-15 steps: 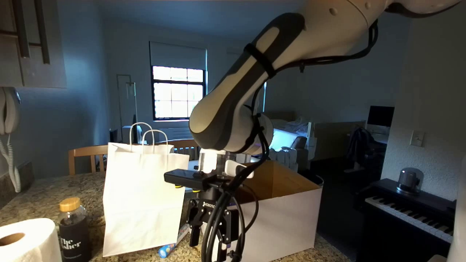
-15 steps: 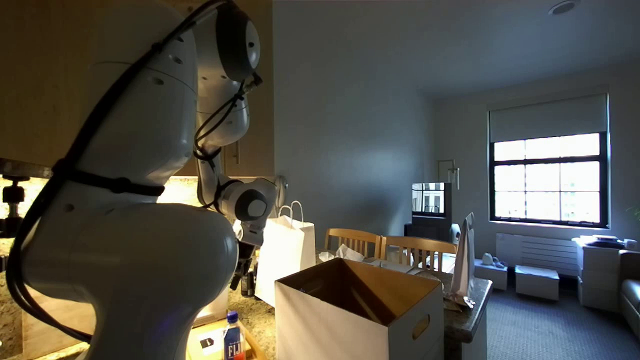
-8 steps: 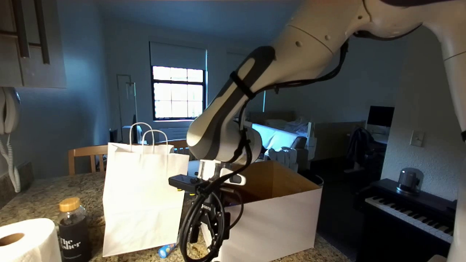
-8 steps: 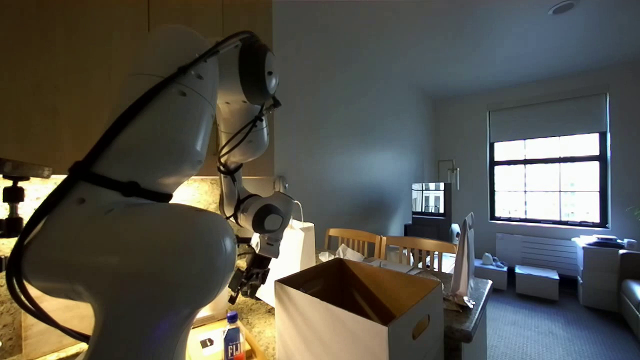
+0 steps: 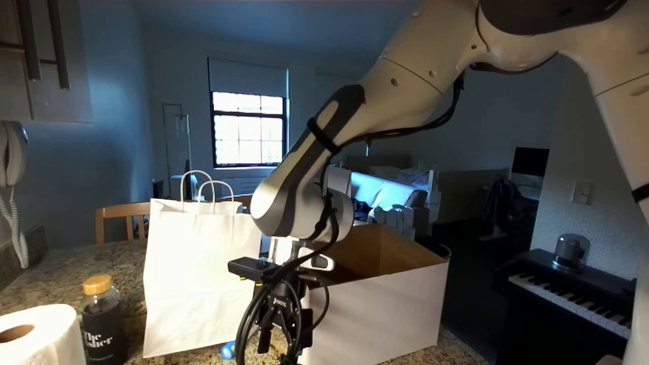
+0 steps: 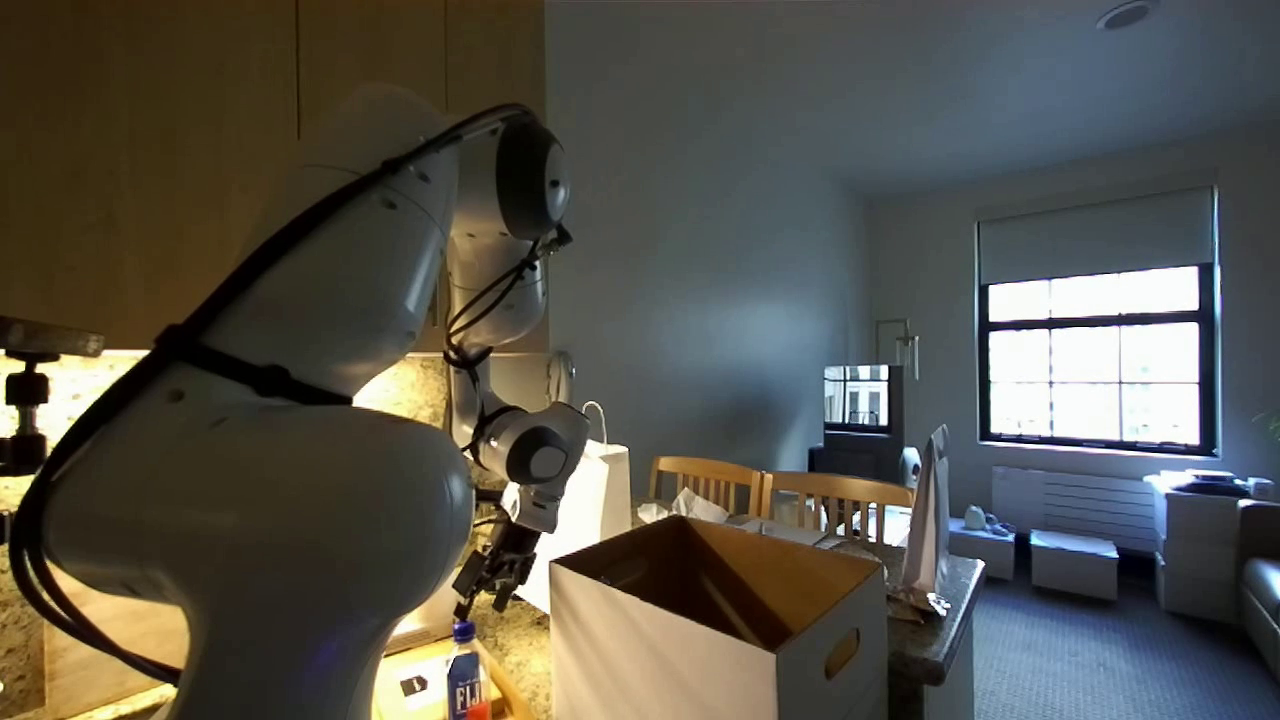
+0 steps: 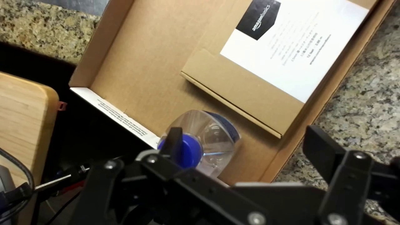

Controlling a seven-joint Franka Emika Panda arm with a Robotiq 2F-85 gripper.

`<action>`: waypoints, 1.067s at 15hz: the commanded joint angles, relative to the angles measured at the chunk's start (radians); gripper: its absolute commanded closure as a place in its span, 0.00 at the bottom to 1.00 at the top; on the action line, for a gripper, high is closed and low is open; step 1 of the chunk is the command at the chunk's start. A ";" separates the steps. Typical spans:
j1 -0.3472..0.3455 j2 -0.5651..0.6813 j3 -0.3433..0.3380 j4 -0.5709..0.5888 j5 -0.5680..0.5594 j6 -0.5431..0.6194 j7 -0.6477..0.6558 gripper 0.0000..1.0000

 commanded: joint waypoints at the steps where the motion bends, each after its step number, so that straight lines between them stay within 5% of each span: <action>1: 0.003 -0.069 0.005 -0.072 0.029 0.047 0.037 0.00; 16: -0.009 -0.112 -0.004 -0.159 0.162 0.063 0.044 0.00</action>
